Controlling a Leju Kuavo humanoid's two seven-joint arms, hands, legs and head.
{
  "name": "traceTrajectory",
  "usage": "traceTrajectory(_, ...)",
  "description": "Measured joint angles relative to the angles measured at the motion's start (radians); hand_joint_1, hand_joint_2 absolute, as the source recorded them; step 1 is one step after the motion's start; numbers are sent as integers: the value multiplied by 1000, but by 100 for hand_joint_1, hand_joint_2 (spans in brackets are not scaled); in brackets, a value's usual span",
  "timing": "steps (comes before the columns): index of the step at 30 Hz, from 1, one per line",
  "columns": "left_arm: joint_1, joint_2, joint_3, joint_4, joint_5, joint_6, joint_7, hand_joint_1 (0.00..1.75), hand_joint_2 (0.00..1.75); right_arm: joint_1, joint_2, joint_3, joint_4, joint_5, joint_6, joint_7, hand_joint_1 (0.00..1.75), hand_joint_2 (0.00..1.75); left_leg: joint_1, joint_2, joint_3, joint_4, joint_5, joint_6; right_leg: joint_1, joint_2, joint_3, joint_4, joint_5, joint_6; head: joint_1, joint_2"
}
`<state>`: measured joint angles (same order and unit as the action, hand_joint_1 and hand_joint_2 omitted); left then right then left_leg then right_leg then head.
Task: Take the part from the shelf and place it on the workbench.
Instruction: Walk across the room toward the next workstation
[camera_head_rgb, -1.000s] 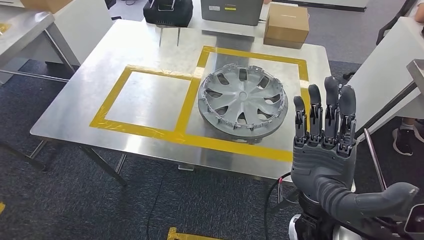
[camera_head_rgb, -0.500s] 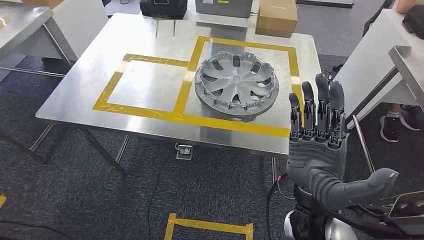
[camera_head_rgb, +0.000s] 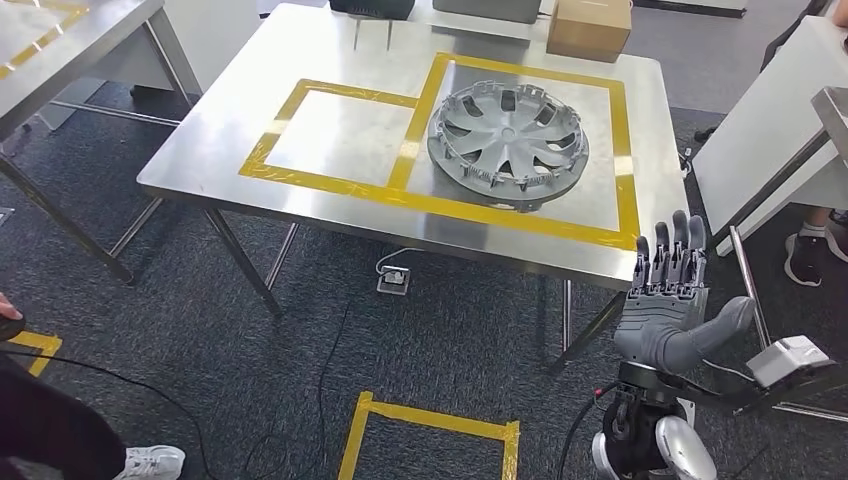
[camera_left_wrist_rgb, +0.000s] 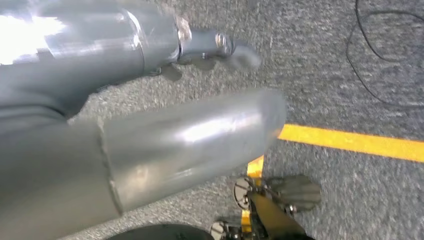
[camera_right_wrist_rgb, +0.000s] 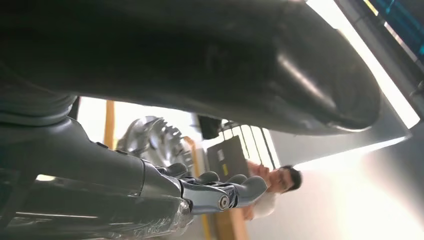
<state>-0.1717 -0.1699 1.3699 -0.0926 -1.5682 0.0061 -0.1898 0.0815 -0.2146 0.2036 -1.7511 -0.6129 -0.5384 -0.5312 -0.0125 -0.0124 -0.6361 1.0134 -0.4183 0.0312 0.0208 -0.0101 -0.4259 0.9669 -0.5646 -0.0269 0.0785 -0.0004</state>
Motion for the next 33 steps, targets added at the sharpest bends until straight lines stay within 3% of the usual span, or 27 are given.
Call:
traceTrajectory(2, 1, -1, 0, 0, 0, 0, 3, 0, 0, -1, 5, -35, 87, -80, 44, -15, 0, 0, 3, 4, -7, -4, 16, -9, 2, -1, 0, -25, 12, -2, 4, 0)
traceTrajectory(3, 2, -1, 0, 0, 0, 0, 5, 0, 0, -3, 9, -52, 139, -116, 65, -24, 0, 0, 4, 6, -12, 1, 7, -14, 1, -3, -7, -30, 26, -3, 5, 0)
traceTrajectory(5, 4, 0, 0, 0, 0, 1, 10, 0, 0, -12, 18, -84, 259, -163, 98, -42, 0, 0, 7, 8, -35, 55, -66, -23, -5, -7, -29, -40, 56, -6, 0, 0)
traceTrajectory(7, 4, 1, 0, 0, 0, 2, 14, 0, 0, -26, 27, -104, 392, -180, 121, -54, 0, 0, 11, 9, -66, 174, -162, -32, -6, -9, -61, -36, 81, -7, -14, 0)
traceTrajectory(8, 4, 1, 0, 0, 0, 3, 15, 0, 0, -33, 31, -110, 452, -183, 128, -54, 0, 0, 13, 9, -77, 231, -185, -36, -6, -10, -76, -33, 91, -4, -19, 0)
traceTrajectory(10, 4, 2, 0, 0, 0, 3, 16, 0, 0, -42, 36, -115, 521, -186, 136, -52, 0, 0, 15, 10, -85, 291, -191, -40, -7, -11, -95, -27, 103, -1, -22, 0)
traceTrajectory(12, 4, 2, 0, 0, 0, 3, 16, 0, 0, -43, 37, -116, 534, -186, 139, -49, 0, 0, 16, 10, -84, 297, -186, -41, -7, -12, -99, -26, 105, -1, -23, 0)
traceTrajectory(13, 4, 2, 0, 0, 0, 4, 16, 0, 0, -48, 39, -117, 564, -189, 148, -40, 0, 0, 17, 10, -74, 294, -167, -43, -8, -12, -108, -21, 109, 1, -24, 0)
traceTrajectory(14, 1, 3, 1, 0, 0, 5, 15, 0, 0, -62, 45, -117, 645, -188, 165, -25, 0, 0, 21, 10, -20, 235, -155, -48, -10, -12, -132, -4, 115, 7, -27, 0)
traceTrajectory(16, -4, 5, 2, 0, 0, 8, 13, 0, 0, -98, 64, -114, 849, -172, 201, 15, 0, 0, 23, 6, 94, 94, -141, -44, -14, -12, -183, 34, 133, 26, -29, 0)
traceTrajectory(17, -7, 6, 2, 0, 0, 9, 11, 0, 0, -114, 73, -112, 944, -157, 209, 32, 0, 0, 22, 3, 140, 26, -149, -36, -16, -11, -199, 47, 143, 35, -28, 0)
traceTrajectory(18, -7, 6, 3, 0, 0, 9, 11, 0, 0, -121, 80, -109, 998, -142, 207, 47, 0, 0, 21, 3, 137, 14, -145, -22, -17, -11, -204, 47, 151, 42, -27, 0)
traceTrajectory(19, -7, 6, 3, 0, 0, 9, 10, 0, 0, -125, 86, -105, 1042, -128, 202, 62, 0, 0, 21, 3, 128, 13, -135, -13, -19, -9, -210, 49, 146, 48, -27, 0)
traceTrajectory(20, -7, 6, 4, 0, 0, 9, 10, 0, 0, -127, 91, -98, 1084, -111, 194, 80, 0, 0, 23, 4, 115, 12, -122, -3, -21, -6, -219, 63, 122, 55, -25, 0)
traceTrajectory(21, -7, 6, 4, 0, 0, 9, 10, 0, 0, -129, 95, -89, 1120, -92, 186, 97, 0, 0, 24, 4, 99, 11, -107, 4, -22, -3, -232, 95, 78, 61, -21, 0)
traceTrajectory(23, -6, 7, 7, 0, 0, 10, 10, 0, 0, -138, 107, -65, 1184, -52, 172, 131, 0, 0, 21, 4, 64, 12, -80, 10, -25, 1, -254, 209, -32, 70, -6, 0)
traceTrajectory(24, -5, 7, 9, 0, 0, 10, 10, 0, 0, -143, 113, -52, 1211, -34, 168, 148, 0, 0, 19, 5, 46, 13, -67, 10, -26, 2, -257, 268, -64, 70, 0, 0)
traceTrajectory(25, -5, 8, 12, 0, 0, 9, 10, 0, 0, -149, 120, -37, 1237, -19, 165, 162, 0, 0, 17, 6, 29, 13, -54, 11, -27, 2, -250, 307, -71, 69, 4, 0)
traceTrajectory(26, -5, 8, 15, 0, 0, 9, 10, 0, 0, -154, 125, -23, 1259, -7, 164, 173, 0, 0, 16, 8, 13, 14, -42, 10, -27, 3, -230, 316, -56, 66, 8, 0)
traceTrajectory(27, -4, 9, 18, 0, 0, 9, 10, 0, 0, -159, 130, -9, 1280, 0, 163, 181, 0, 0, 14, 10, -2, 14, -31, 9, -27, 3, -196, 290, -28, 61, 12, 0)
traceTrajectory(29, -5, 8, 22, 0, 0, 9, 10, 0, 0, -170, 136, 13, 1311, 6, 161, 187, 0, 0, 10, 15, -21, 14, -10, 5, -21, 5, -87, 157, 6, 45, 16, 0)
traceTrajectory(31, -6, 7, 24, 0, 0, 9, 10, 0, 0, -183, 138, 30, 1334, 9, 161, 189, 0, 0, 11, 23, -31, 12, 11, -4, -12, 7, 3, 21, -7, 31, 14, 0)
traceTrajectory(33, -6, 7, 27, 0, 0, 9, 9, 0, 0, -192, 141, 46, 1355, 13, 161, 193, 0, 0, 15, 30, -35, 4, 33, -16, -5, 9, 20, -26, -7, 22, 12, 0)
